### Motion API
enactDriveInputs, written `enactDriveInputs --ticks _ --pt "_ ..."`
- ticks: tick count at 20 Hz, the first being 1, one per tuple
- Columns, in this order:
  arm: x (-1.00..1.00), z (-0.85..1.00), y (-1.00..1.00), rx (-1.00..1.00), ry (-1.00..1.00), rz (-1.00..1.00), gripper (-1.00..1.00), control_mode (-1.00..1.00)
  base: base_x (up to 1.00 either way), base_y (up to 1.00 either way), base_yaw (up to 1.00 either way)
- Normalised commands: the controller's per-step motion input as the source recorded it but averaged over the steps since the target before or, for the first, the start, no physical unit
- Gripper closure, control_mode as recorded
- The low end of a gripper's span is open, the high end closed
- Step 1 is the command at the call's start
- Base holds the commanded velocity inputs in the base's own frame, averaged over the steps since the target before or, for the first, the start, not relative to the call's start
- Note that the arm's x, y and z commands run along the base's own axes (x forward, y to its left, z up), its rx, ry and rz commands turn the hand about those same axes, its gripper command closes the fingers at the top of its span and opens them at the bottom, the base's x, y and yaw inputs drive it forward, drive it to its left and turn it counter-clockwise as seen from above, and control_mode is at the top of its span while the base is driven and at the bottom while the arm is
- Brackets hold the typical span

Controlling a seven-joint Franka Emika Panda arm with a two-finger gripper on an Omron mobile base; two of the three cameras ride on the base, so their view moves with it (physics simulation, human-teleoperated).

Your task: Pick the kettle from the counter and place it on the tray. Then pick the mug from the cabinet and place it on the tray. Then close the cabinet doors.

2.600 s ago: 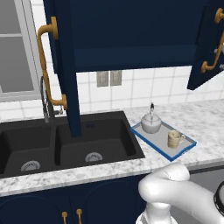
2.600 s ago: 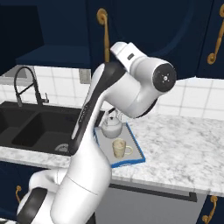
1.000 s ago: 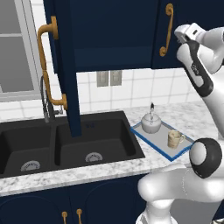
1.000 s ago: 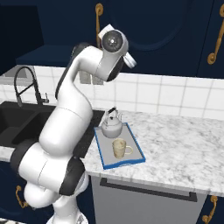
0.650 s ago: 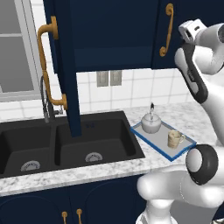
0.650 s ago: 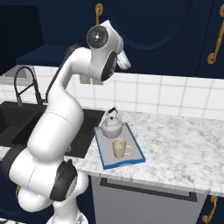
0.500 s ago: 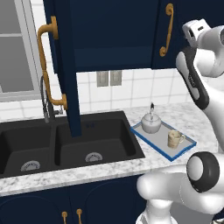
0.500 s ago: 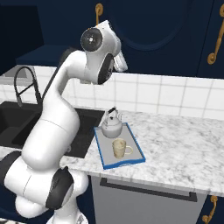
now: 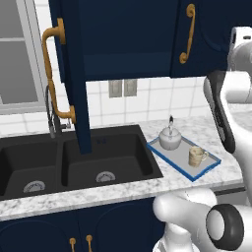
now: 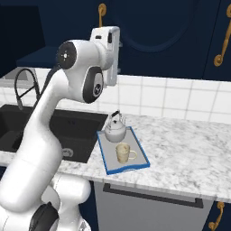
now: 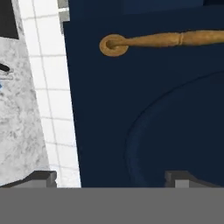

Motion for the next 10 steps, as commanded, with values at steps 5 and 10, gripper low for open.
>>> enactDriveInputs --ticks 5,10 --pt "-0.72 0.00 0.14 0.45 -0.36 -0.52 -1.00 -1.00 0.00 0.00 0.00" --pt "-0.63 0.00 0.14 0.37 -0.39 -0.28 -1.00 -1.00 0.00 0.00 0.00"
